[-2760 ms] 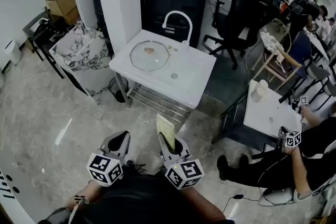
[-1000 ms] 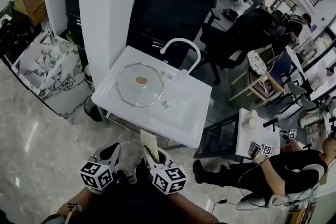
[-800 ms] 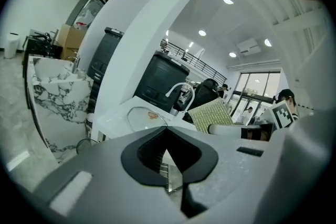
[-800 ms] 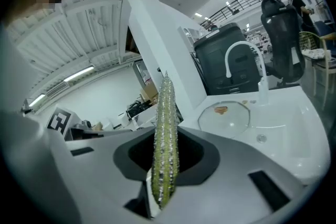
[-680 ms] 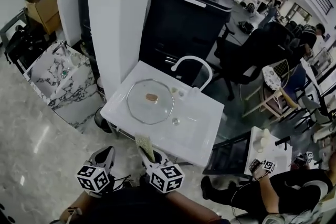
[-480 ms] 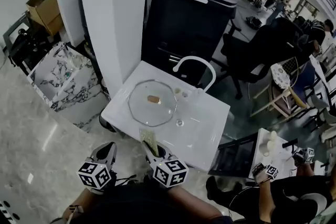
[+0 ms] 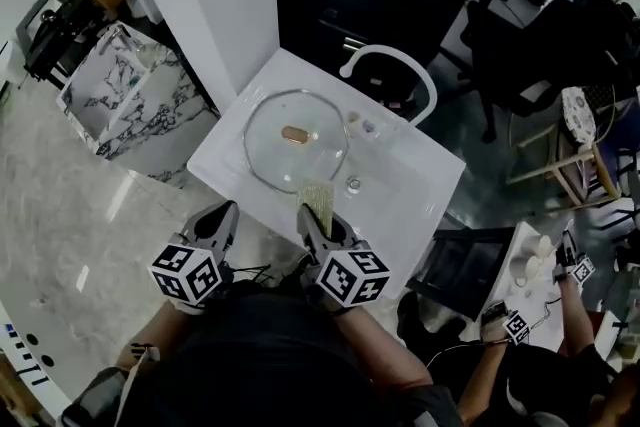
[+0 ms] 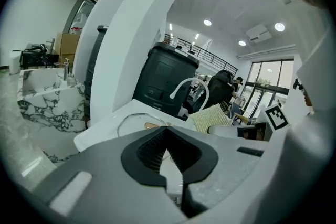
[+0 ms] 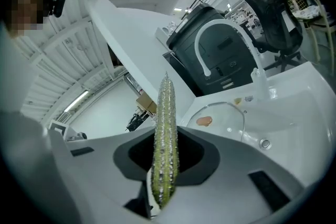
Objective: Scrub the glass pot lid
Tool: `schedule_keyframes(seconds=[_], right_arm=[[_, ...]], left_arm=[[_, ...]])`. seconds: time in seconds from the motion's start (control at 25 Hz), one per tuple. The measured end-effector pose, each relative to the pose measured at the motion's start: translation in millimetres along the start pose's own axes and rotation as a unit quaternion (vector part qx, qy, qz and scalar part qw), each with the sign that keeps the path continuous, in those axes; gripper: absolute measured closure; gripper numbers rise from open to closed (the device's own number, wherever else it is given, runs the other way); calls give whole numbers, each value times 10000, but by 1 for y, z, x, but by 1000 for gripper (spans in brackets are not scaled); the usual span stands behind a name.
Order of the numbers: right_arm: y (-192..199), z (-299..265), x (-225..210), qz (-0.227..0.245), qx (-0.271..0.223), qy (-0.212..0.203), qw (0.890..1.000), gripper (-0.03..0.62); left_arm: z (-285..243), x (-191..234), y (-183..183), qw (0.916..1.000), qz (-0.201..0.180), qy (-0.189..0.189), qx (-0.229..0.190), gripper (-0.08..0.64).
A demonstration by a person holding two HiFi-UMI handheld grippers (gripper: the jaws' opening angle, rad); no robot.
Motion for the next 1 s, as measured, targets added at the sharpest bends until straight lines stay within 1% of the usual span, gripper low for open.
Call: schedule_keyframes(seconds=[0.12, 0.24, 0.4, 0.56, 0.64, 0.76, 0.88, 1.0], right_arm=[[-11, 3, -21, -130, 13, 88, 9999, 526], [-21, 2, -43, -209, -26, 259, 9994, 526], [-31, -7, -77, -186, -80, 648, 9977, 526], [-49, -30, -108, 16, -39, 1036, 9946, 526], [-58, -51, -120, 170, 108, 1102, 9937, 526], [-69, -101, -132, 490, 567, 1070, 9914, 526], [-81, -162, -136, 928, 931, 976, 9865, 526], [-86, -220, -136, 1302, 1303, 801, 9796, 526]], left_arm=[[-16, -12, -3, 10000, 6, 15, 83, 560], [-29, -12, -6, 9999, 26, 19, 170, 560], [-48, 6, -9, 9996, 65, 67, 263, 560], [-67, 24, -17, 9987, 61, 301, 398, 560], [-74, 35, -24, 9983, 24, 381, 441, 560], [-79, 57, -33, 9985, 95, 317, 434, 560], [-71, 82, -41, 9992, 212, 116, 322, 560], [-56, 110, -39, 9986, 394, -206, 285, 560]])
Point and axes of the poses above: the fingertips, and each gripper's own axes: z backward along the fingers, x to its left, y out of its underside, the point moved 3 cm from there along z, backward along the fingers, and after that the axes turned 7 degrees about -y, right-handed, at the moved point
